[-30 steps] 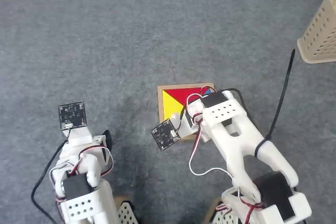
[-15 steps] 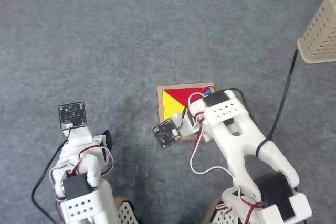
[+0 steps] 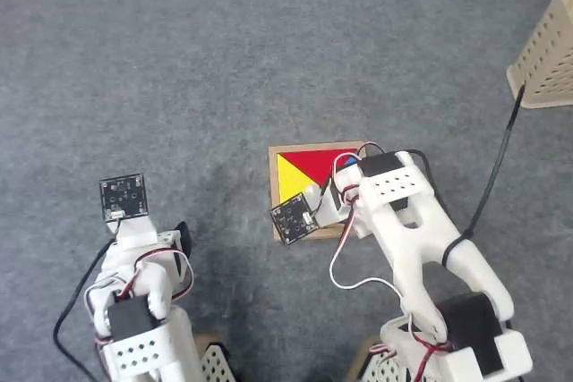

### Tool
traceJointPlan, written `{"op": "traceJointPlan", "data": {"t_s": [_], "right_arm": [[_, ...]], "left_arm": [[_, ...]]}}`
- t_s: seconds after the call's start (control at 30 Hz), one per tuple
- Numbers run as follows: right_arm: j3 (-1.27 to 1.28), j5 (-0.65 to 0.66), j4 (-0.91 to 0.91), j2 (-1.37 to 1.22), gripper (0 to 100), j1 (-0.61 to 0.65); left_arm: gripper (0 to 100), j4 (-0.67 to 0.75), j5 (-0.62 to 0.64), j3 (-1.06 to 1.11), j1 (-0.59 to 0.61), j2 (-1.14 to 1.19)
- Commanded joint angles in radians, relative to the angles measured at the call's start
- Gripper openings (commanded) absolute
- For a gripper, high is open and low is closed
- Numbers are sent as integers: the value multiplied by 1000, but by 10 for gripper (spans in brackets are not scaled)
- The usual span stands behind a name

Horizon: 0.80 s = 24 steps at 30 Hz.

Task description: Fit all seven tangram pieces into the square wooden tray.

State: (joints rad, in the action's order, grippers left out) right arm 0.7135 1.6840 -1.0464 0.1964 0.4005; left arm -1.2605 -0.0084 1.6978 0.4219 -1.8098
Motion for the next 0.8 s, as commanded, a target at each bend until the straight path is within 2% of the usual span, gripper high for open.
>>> {"op": "traceJointPlan", "data": {"t_s": [0.0, 0.17, 0.33, 0.77], "right_arm": [[-11, 17, -5, 65, 73, 10], [-11, 17, -7, 64, 76, 12], [-9, -26, -7, 64, 139, 13], [-9, -31, -27, 64, 140, 15]], "left_arm": [[216, -5, -5, -13, -3, -14], [216, -5, -5, -13, -3, -14], [216, -5, -5, -13, -3, -14], [216, -5, -5, -13, -3, -14]]}}
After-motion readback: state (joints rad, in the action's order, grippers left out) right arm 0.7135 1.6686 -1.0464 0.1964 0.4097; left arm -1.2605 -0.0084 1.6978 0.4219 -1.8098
